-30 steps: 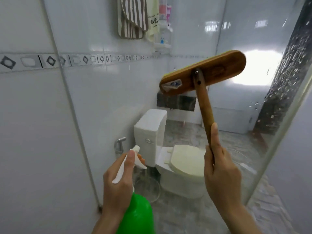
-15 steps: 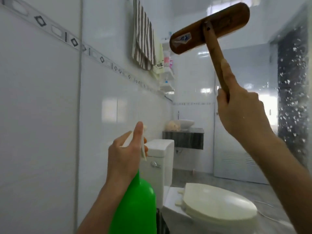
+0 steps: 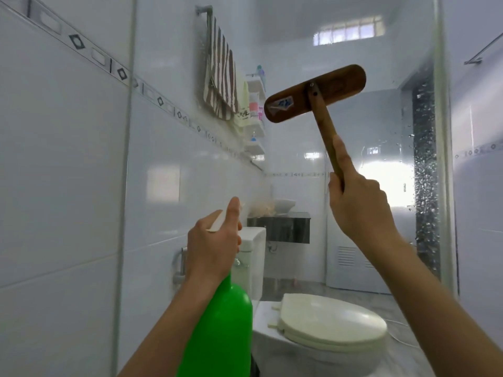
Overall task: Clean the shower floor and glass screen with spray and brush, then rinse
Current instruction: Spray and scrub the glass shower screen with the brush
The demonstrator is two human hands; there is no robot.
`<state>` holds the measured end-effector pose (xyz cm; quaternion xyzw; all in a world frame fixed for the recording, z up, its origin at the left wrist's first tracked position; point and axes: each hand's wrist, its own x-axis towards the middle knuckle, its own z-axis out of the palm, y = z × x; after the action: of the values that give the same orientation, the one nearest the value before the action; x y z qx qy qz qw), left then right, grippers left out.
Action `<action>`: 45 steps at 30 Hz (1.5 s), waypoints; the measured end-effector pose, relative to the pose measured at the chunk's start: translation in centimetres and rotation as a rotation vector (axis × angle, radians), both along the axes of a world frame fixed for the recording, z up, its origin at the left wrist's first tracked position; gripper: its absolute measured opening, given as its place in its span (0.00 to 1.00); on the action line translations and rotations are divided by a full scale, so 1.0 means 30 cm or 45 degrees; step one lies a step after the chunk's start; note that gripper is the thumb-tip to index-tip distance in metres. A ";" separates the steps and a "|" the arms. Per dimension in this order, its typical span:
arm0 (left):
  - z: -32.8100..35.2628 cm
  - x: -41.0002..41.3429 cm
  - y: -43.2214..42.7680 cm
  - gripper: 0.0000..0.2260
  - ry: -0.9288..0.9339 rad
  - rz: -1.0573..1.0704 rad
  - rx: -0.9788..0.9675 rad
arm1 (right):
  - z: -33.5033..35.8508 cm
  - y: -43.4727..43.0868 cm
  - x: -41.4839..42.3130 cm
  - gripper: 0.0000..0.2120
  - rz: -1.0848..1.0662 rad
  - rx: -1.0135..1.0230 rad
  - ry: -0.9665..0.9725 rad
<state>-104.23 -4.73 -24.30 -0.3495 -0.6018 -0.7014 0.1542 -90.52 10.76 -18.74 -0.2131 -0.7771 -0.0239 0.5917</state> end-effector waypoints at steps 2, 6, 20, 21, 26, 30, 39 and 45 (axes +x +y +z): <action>0.002 0.010 0.005 0.25 0.026 -0.041 -0.007 | -0.038 -0.010 0.014 0.29 0.011 -0.015 -0.007; 0.003 0.010 -0.017 0.25 -0.021 -0.125 -0.077 | -0.180 -0.006 0.037 0.29 0.021 -0.019 0.044; -0.055 -0.211 -0.207 0.10 -0.021 -0.059 -0.034 | -0.232 -0.068 -0.110 0.29 0.072 0.012 0.195; -0.056 -0.224 -0.222 0.09 -0.029 -0.066 -0.008 | -0.347 -0.077 -0.111 0.27 0.080 0.006 0.179; -0.069 -0.289 -0.277 0.10 -0.050 -0.079 0.096 | -0.856 -0.164 -0.127 0.24 0.112 -0.128 -0.018; -0.060 -0.332 -0.301 0.11 -0.075 -0.112 0.142 | -0.596 -0.146 -0.303 0.25 0.058 0.052 0.048; -0.055 -0.400 -0.394 0.13 -0.075 -0.102 0.166 | -0.980 -0.249 -0.194 0.24 0.085 0.003 -0.168; -0.054 -0.407 -0.441 0.11 -0.082 -0.073 0.184 | -0.620 -0.245 -0.387 0.33 0.018 0.031 -0.105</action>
<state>-116.44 -17.96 -25.93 -0.3317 -0.5441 -0.7580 0.1393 -102.14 3.42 -37.34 -0.1992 -0.8019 -0.0381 0.5620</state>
